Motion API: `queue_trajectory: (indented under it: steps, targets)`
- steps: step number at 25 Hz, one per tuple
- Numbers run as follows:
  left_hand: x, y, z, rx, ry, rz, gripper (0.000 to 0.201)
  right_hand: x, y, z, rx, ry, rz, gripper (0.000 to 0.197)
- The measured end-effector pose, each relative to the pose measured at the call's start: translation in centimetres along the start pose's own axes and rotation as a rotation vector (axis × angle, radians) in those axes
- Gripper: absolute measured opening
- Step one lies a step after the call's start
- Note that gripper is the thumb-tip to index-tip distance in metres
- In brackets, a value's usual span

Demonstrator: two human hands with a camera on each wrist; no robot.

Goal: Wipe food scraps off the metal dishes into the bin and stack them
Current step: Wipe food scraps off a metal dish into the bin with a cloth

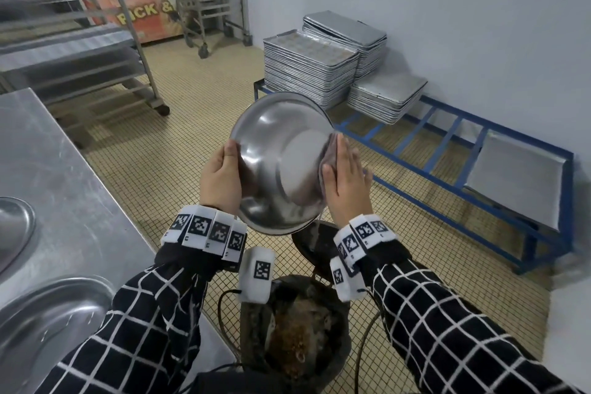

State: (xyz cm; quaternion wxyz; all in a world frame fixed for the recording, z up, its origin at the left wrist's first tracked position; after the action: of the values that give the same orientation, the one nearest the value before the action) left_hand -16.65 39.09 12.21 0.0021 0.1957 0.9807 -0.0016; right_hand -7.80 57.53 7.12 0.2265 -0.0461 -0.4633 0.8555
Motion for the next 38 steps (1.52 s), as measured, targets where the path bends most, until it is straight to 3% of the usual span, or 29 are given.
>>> queue_trajectory:
  steps: [4,8,11,14,17,21,25,31,35,38]
  targets:
    - [0.8,-1.1,0.8,-0.048,-0.010,-0.069,0.033,-2.8,3.3,-0.8,-0.048,-0.109,0.127,0.060]
    - [0.9,-1.0,0.4,-0.004,0.018,-0.046,0.032,-3.3,4.9,2.6,-0.118,-0.374,0.073,0.061]
    - [0.4,-0.4,0.3,0.009,0.022,-0.019,0.033,-2.0,3.7,5.9,-0.053,-0.454,0.003,0.059]
    - [0.3,-0.1,0.7,-0.023,0.008,0.018,0.030,0.2,1.6,7.2,0.035,-0.425,-0.103,0.058]
    - [0.4,-0.2,1.1,-0.073,-0.026,0.022,0.029,2.0,0.7,4.6,0.117,-0.296,-0.163,0.057]
    - [0.9,-0.7,1.4,-0.134,-0.082,-0.029,0.029,0.3,1.9,0.6,0.247,-0.153,-0.069,0.059]
    - [1.3,-0.4,1.6,-0.109,-0.087,-0.068,0.030,-2.3,5.2,1.4,0.096,-0.257,0.001,0.058]
    - [0.8,1.1,1.4,-0.027,-0.023,0.027,0.030,-0.8,3.5,5.4,0.022,-0.389,-0.122,0.056]
    - [0.2,1.6,1.3,-0.087,-0.037,0.076,0.030,1.6,0.6,3.6,0.147,-0.328,-0.266,0.049]
    - [0.3,0.9,1.6,-0.071,-0.072,0.047,0.029,1.1,0.5,-0.5,0.357,-0.165,-0.191,0.045]
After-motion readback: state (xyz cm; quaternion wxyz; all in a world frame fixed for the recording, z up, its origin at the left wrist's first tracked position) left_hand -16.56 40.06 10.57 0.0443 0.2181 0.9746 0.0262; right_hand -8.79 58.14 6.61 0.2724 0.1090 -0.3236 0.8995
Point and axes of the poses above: each hand's wrist, its own x-axis towards the middle knuckle, its own y-axis out of the palm, z = x × y, the point moved 2 cm from there along x, towards the middle knuckle, and after that the axes turned 13 degrees about z, right-handed, at the moved point
